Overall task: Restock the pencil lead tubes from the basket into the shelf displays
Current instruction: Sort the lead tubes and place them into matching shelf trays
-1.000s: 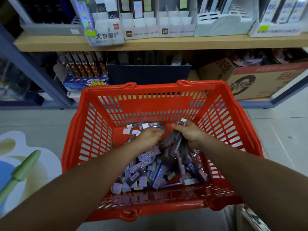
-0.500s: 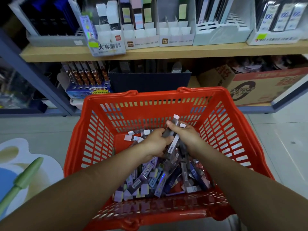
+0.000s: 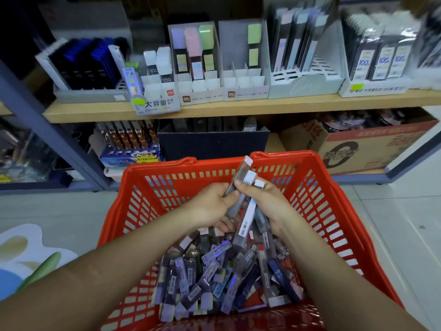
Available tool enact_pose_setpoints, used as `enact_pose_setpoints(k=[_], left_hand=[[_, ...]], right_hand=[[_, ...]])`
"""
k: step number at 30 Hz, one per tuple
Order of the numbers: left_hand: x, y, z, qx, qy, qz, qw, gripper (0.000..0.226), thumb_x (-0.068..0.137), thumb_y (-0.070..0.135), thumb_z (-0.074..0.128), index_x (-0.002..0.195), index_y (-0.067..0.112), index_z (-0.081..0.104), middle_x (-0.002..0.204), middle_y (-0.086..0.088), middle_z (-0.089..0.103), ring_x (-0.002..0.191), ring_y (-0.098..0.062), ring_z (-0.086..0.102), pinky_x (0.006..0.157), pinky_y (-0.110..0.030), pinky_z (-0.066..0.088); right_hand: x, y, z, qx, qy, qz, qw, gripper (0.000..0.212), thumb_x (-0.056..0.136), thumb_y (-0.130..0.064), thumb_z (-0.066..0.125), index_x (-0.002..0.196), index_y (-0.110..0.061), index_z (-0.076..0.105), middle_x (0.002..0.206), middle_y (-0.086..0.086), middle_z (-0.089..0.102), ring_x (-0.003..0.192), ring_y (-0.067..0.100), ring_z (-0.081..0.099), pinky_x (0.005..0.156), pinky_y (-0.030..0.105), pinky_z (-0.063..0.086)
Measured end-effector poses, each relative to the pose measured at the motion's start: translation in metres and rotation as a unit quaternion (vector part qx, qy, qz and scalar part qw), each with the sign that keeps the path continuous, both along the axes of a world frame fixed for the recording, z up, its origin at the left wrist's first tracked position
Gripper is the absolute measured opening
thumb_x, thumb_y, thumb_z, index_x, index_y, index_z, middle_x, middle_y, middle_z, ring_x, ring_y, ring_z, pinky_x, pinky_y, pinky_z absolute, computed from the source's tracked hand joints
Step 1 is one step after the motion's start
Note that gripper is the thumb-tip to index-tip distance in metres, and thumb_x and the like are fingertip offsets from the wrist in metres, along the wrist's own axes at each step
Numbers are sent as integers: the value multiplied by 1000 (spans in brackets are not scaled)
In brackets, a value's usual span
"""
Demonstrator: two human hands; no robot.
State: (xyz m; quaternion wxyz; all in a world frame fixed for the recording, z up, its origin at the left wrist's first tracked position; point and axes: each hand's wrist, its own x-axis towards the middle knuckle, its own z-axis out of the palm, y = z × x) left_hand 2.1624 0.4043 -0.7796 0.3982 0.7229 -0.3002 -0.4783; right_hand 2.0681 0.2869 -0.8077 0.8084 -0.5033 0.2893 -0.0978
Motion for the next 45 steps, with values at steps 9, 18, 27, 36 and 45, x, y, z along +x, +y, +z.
enact_pose_setpoints(k=[9,18,27,36,45], left_hand=[[16,-30,50,-28,-396,-10,918,18,104,32,33,107,18,44,76,-4,61,66,-24,59,59,-39,44],[11,-71,101,-38,-567,18,823,47,102,42,20,147,29,28,123,-1,55,109,-26,55,83,-40,47],[13,-96,158,-141,-278,132,941,19,95,14,59,96,25,74,72,15,72,67,3,65,63,-13,47],[36,-136,195,-164,-186,201,948,14,79,7,76,82,9,63,70,-16,69,66,-20,60,65,-30,51],[49,-150,183,-244,-173,239,924,12,82,3,71,91,9,65,75,-9,74,71,-21,70,66,-28,56]], right_hand=[[13,-38,69,-30,-48,-94,994,10,92,-19,66,95,-12,72,66,7,68,53,15,64,52,25,52],[23,-72,112,-60,-114,-100,987,10,87,-18,71,88,-8,70,68,8,63,55,15,56,50,22,47],[36,-107,143,-83,-160,-20,983,20,89,-13,69,69,-19,70,62,4,67,51,13,60,48,23,47],[47,-168,214,-191,-148,124,962,4,87,-12,71,84,-10,69,61,1,66,50,9,60,45,19,45],[47,-195,209,-236,-69,156,957,9,86,-19,73,90,-11,72,71,3,70,56,10,62,50,21,50]])
